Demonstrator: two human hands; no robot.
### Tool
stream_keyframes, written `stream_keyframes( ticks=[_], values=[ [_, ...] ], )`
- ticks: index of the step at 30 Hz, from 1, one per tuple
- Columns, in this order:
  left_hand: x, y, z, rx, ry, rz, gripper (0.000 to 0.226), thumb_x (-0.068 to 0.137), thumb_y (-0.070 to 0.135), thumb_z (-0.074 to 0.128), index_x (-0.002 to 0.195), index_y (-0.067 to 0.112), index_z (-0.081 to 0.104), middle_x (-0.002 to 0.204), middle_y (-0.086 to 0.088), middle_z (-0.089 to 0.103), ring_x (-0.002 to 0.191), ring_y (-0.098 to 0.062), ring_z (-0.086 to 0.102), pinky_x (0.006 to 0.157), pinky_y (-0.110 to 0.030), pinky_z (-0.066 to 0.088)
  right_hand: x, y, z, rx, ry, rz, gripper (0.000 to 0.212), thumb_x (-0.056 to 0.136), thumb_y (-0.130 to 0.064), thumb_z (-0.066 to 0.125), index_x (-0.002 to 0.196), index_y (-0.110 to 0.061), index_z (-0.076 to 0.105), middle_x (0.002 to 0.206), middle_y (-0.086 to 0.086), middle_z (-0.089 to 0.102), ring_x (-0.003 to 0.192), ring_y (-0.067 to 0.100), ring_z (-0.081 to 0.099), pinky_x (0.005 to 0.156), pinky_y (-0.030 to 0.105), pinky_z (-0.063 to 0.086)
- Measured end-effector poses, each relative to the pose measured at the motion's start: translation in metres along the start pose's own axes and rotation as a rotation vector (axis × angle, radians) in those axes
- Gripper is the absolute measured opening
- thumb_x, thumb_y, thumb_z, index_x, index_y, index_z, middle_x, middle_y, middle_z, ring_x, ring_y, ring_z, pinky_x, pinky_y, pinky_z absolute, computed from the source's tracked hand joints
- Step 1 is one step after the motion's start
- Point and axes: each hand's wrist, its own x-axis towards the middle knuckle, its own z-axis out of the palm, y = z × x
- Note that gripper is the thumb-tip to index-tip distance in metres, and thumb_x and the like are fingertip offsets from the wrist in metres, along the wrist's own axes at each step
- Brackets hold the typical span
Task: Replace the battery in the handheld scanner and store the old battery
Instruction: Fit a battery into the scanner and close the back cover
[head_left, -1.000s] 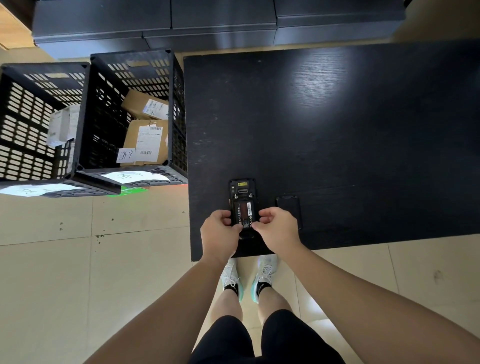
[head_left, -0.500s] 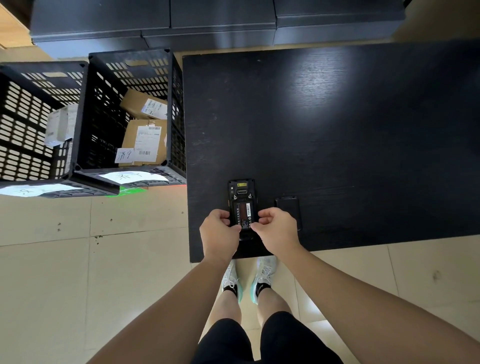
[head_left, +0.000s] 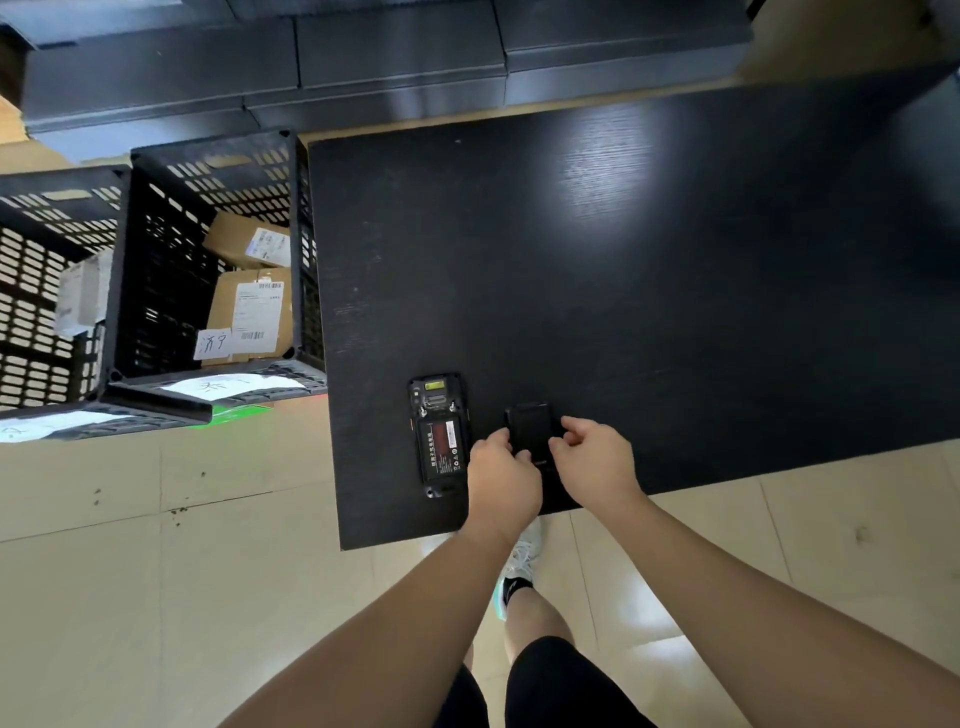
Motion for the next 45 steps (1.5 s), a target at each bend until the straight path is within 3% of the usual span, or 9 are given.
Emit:
stream_keyframes(
  ticks=[5, 11, 14, 20, 22, 26, 31, 45],
  values=[
    [0.004, -0.004, 0.007, 0.01, -0.032, -0.052, 0.039, 0.097, 0.007, 0.048, 0.136, -0.002, 0.049, 0.129, -0.02, 0.046, 0.108, -0.031, 0.057, 0.082, -0.02, 0.035, -0.001, 0.007, 0.005, 0.033, -0.017, 0.007, 0.045, 0.092, -0.022, 0.063, 0.136, -0.013, 0.057, 0.125, 0.009, 0.065, 0.111, 0.02, 0.063, 0.091, 0.025, 0.046],
    [0.003, -0.002, 0.01, -0.023, -0.089, -0.083, 0.05, 0.099, 0.011, 0.049, 0.146, 0.001, 0.038, 0.139, -0.017, 0.036, 0.099, -0.025, 0.055, 0.082, -0.02, 0.036, 0.0, 0.009, 0.01, 0.053, -0.042, -0.006, 0.044, 0.092, -0.021, 0.064, 0.135, -0.012, 0.058, 0.129, 0.01, 0.062, 0.111, 0.02, 0.063, 0.09, 0.02, 0.043],
    [0.004, -0.003, 0.012, -0.042, -0.081, -0.1, 0.045, 0.096, 0.013, 0.051, 0.139, 0.002, 0.047, 0.138, -0.016, 0.039, 0.092, -0.026, 0.056, 0.081, -0.024, 0.041, 0.002, 0.009, 0.011, 0.096, -0.047, 0.023, 0.043, 0.091, -0.022, 0.065, 0.133, -0.013, 0.06, 0.13, 0.009, 0.063, 0.114, 0.02, 0.063, 0.095, 0.025, 0.046],
    [0.003, -0.004, 0.012, -0.215, -0.012, -0.167, 0.045, 0.086, 0.025, 0.056, 0.13, 0.014, 0.058, 0.128, -0.01, 0.058, 0.1, -0.023, 0.065, 0.089, -0.036, 0.056, -0.003, 0.005, 0.007, 0.264, 0.021, 0.113, 0.041, 0.085, -0.023, 0.073, 0.124, -0.014, 0.067, 0.117, 0.004, 0.072, 0.107, 0.018, 0.066, 0.097, 0.039, 0.053],
    [0.0, 0.0, 0.006, -0.279, 0.025, -0.178, 0.042, 0.088, 0.021, 0.058, 0.13, 0.013, 0.057, 0.124, -0.005, 0.058, 0.102, -0.02, 0.063, 0.086, -0.032, 0.055, -0.006, 0.003, 0.005, 0.293, 0.032, 0.117, 0.039, 0.084, -0.022, 0.075, 0.122, -0.014, 0.069, 0.112, 0.002, 0.073, 0.101, 0.016, 0.067, 0.093, 0.036, 0.055],
    [-0.001, -0.002, -0.014, -0.335, 0.101, -0.149, 0.034, 0.09, 0.015, 0.064, 0.123, 0.015, 0.058, 0.107, 0.004, 0.059, 0.093, -0.011, 0.059, 0.067, -0.015, 0.046, -0.01, -0.011, 0.003, 0.318, 0.036, 0.08, 0.032, 0.081, -0.021, 0.078, 0.112, -0.016, 0.071, 0.098, -0.003, 0.072, 0.089, 0.01, 0.066, 0.079, 0.026, 0.053],
    [0.006, -0.022, -0.056, -0.33, 0.175, -0.129, 0.029, 0.081, 0.016, 0.071, 0.11, 0.019, 0.066, 0.097, 0.004, 0.069, 0.09, -0.014, 0.067, 0.086, -0.041, 0.059, -0.012, -0.04, 0.016, 0.338, -0.075, 0.038, 0.025, 0.077, -0.024, 0.081, 0.1, -0.021, 0.072, 0.088, -0.006, 0.073, 0.084, 0.012, 0.07, 0.084, 0.037, 0.059],
    [0.021, -0.071, -0.098, -0.379, 0.171, -0.092, 0.021, 0.079, 0.005, 0.072, 0.093, 0.02, 0.071, 0.085, -0.006, 0.073, 0.084, -0.026, 0.072, 0.084, -0.045, 0.06, -0.014, -0.064, 0.053, 0.276, -0.2, -0.044, 0.023, 0.076, -0.022, 0.081, 0.097, -0.018, 0.072, 0.09, -0.002, 0.074, 0.084, 0.016, 0.072, 0.08, 0.034, 0.06]
  ],
)
